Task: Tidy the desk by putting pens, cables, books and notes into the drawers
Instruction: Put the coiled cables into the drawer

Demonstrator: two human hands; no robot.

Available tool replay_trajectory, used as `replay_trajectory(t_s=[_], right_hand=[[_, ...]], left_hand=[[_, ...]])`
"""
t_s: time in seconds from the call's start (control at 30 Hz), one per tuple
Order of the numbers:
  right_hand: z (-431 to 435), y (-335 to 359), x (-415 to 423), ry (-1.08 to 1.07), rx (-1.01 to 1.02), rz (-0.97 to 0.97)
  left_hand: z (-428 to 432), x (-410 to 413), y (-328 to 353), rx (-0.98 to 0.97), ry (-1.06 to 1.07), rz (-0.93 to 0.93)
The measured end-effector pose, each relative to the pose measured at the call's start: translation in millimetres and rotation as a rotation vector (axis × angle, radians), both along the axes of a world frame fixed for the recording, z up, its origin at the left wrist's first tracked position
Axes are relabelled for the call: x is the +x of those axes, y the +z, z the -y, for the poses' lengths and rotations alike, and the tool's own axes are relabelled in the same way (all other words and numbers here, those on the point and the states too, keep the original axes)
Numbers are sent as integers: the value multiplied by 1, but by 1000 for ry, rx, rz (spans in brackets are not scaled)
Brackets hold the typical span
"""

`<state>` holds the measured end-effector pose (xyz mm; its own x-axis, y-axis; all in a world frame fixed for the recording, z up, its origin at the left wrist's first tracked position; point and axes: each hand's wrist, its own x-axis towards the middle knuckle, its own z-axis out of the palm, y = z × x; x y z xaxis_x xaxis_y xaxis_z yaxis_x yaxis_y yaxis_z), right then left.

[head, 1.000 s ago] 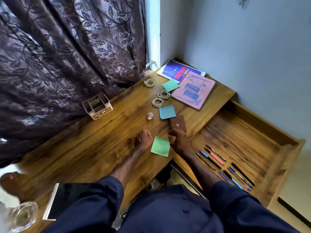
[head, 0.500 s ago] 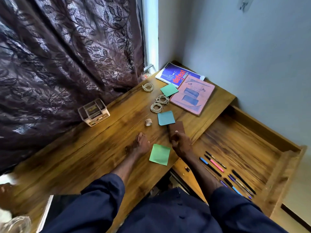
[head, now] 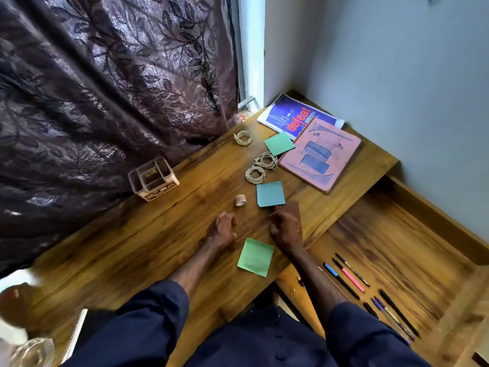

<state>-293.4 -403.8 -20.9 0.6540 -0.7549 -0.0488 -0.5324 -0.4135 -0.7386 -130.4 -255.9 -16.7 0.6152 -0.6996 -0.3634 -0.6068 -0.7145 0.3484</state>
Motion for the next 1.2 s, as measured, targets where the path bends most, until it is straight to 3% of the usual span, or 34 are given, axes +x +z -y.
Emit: replay_trajectory(t_s=[0.23, 0.53, 0.8, 1.0, 1.2], right_hand=[[9, -5, 2, 15, 73, 27], [23, 3, 14, -83, 141, 74], [82, 15, 91, 57, 11, -57], [105, -17, 149, 268, -257, -339], [105, -28, 153, 211, -314, -254]], left_hand=[[14, 10, 5, 14, 97, 68], [51, 25, 24, -208, 263, 204], [79, 55, 33, -228, 304, 173], [95, 96, 40, -109, 192, 293], [132, 139, 34, -74, 167, 278]])
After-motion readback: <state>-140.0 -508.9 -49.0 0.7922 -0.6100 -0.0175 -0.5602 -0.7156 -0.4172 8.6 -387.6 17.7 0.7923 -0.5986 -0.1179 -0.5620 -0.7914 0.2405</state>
